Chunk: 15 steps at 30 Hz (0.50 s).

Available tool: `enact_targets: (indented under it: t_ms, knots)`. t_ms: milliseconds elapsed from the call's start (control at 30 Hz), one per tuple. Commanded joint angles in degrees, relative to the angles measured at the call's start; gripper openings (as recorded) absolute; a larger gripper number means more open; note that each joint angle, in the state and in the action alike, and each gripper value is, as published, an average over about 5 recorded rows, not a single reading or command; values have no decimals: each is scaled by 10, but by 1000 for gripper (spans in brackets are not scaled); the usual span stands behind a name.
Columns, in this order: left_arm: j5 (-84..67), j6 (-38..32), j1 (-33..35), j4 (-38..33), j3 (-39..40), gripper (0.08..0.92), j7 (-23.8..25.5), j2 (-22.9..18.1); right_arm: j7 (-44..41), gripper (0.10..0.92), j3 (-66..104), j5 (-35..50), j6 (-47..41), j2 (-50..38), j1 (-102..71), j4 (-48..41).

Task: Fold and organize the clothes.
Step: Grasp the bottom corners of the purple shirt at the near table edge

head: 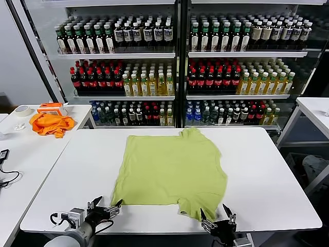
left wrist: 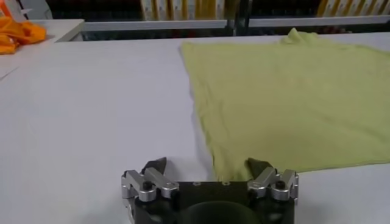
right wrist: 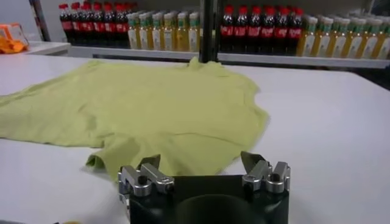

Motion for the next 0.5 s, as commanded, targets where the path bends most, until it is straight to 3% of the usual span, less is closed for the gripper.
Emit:
enact_targets:
  t_ms: [33,500]
  knots:
    - [-1,5,4,6,4,779,1,-1,14,740,-4,15,-8,1,-3,-3]
    - [20,-1,8,5,28,378,14,1,20,351,-17,39,-28,0,20,-12]
